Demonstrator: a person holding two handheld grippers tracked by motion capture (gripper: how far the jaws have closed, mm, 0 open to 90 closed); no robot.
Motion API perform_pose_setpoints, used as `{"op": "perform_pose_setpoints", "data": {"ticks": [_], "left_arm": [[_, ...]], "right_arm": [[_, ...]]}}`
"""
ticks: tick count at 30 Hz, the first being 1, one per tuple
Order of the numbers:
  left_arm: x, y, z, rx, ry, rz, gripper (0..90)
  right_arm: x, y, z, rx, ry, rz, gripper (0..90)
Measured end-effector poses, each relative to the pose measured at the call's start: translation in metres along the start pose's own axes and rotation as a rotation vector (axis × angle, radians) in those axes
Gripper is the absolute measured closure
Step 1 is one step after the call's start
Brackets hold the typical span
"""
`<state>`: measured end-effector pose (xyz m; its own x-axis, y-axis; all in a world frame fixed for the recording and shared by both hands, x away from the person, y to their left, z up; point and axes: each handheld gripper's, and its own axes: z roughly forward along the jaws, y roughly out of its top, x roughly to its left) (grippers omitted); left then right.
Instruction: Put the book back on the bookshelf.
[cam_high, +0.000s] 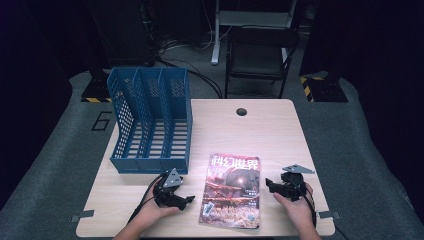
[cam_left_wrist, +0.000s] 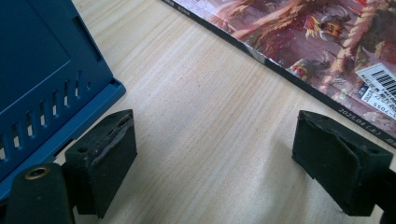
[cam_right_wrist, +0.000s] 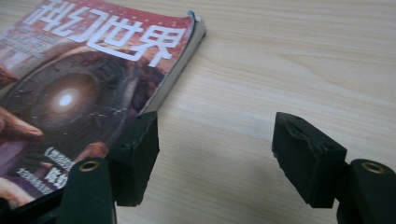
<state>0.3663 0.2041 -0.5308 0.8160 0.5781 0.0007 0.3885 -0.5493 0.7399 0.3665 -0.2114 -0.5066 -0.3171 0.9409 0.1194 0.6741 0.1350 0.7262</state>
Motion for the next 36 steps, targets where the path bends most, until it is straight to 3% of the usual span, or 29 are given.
{"op": "perform_pose_setpoints", "data": {"ticks": [7,17,22,25,31,36], "left_arm": [[-0.001,0.000,0.000,-0.001,0.006,-0.009,14.0],[-0.001,0.001,-0.001,0.004,-0.005,-0.022,14.6],[0.000,0.001,-0.002,0.013,0.018,-0.016,15.6],[0.000,0.002,-0.002,0.024,0.011,-0.012,15.6],[0.000,0.004,-0.003,0.028,0.003,-0.055,17.0],[0.000,0.005,-0.003,0.036,0.016,-0.062,17.1]], "right_arm": [[0.011,0.001,-0.004,-0.002,0.022,-0.024,29.3],[0.019,0.003,-0.004,0.003,0.039,-0.021,28.1],[0.024,0.002,-0.002,0.005,0.057,-0.016,26.3],[0.027,0.002,0.000,0.010,0.072,-0.035,25.1],[0.033,0.003,0.005,0.021,0.104,-0.024,23.6],[0.036,0.002,0.008,0.034,0.118,-0.034,22.9]]}}
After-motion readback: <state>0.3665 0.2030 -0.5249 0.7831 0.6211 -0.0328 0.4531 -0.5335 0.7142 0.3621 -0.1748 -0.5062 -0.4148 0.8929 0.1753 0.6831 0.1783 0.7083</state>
